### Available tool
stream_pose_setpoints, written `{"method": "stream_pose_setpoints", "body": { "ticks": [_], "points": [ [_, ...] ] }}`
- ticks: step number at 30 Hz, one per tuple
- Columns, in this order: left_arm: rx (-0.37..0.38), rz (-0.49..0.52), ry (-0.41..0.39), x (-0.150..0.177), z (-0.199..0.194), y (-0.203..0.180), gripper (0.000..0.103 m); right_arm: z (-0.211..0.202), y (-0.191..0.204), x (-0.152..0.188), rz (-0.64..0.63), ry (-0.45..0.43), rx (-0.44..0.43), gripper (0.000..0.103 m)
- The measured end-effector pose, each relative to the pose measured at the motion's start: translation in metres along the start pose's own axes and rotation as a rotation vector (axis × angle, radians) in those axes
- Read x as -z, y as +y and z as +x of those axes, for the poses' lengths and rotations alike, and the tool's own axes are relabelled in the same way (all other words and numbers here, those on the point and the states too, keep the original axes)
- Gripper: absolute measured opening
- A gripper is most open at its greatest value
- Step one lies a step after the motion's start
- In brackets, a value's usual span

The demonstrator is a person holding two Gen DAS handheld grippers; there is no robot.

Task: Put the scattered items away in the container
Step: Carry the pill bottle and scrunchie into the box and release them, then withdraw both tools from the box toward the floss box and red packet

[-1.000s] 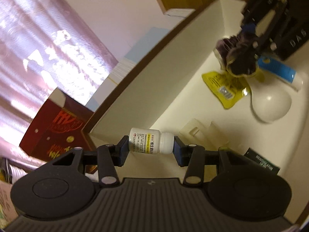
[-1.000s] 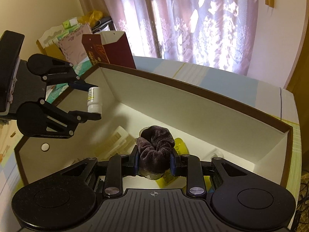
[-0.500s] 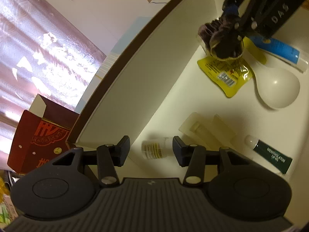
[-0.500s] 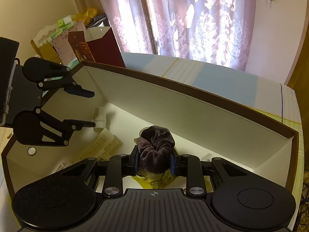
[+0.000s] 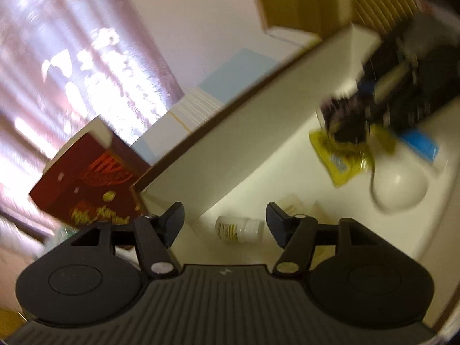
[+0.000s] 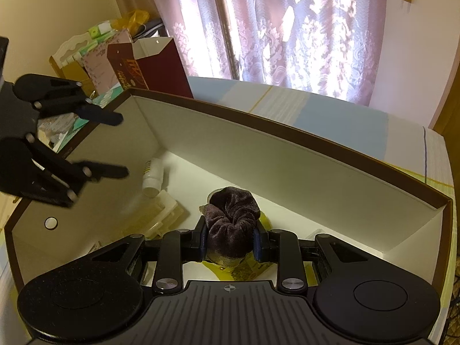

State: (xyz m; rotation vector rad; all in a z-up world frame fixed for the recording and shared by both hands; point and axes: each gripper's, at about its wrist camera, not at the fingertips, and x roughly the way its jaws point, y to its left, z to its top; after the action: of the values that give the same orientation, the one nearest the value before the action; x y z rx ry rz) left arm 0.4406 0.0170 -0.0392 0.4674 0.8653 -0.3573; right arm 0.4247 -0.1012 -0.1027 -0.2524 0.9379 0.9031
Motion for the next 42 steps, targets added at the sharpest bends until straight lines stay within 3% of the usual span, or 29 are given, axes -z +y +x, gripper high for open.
{"method": "stream_pose_setpoints", "body": {
  "ticks": [5, 10, 11, 12, 13, 15, 18, 26, 42],
  "points": [
    [0.036, -0.263, -0.06, 0.004, -0.033, 0.027, 0.067, 0.005, 0.005, 0.001, -0.013, 0.004, 0.006, 0.032],
    [0.003, -0.373, -0.128, 0.007, -0.064, 0.037, 0.071, 0.009, 0.014, -0.004, -0.041, -0.039, 0.012, 0.032],
    [0.004, -0.392, -0.139, 0.008, -0.069, 0.039, 0.072, 0.009, 0.017, -0.007, -0.045, -0.048, 0.005, 0.049],
    [0.001, -0.407, -0.147, 0.009, -0.073, 0.04, 0.072, 0.008, 0.02, -0.008, -0.048, -0.065, 0.017, 0.085],
    [-0.004, -0.418, -0.153, 0.011, -0.078, 0.041, 0.072, 0.006, 0.024, -0.009, -0.061, -0.099, 0.025, 0.096],
    [-0.019, -0.428, -0.159, 0.014, -0.084, 0.04, 0.073, 0.002, 0.03, -0.01, -0.099, -0.145, 0.003, 0.096],
    [-0.027, -0.453, -0.152, 0.021, -0.088, 0.041, 0.075, 0.001, 0.033, -0.012, -0.11, -0.14, 0.011, 0.096],
    [-0.02, -0.507, -0.119, 0.037, -0.099, 0.033, 0.083, -0.013, 0.036, 0.001, -0.089, -0.044, 0.051, 0.096],
    [0.007, -0.574, -0.053, 0.049, -0.123, -0.02, 0.097, -0.08, 0.064, 0.059, 0.088, -0.057, 0.196, 0.096]
  ]
}}
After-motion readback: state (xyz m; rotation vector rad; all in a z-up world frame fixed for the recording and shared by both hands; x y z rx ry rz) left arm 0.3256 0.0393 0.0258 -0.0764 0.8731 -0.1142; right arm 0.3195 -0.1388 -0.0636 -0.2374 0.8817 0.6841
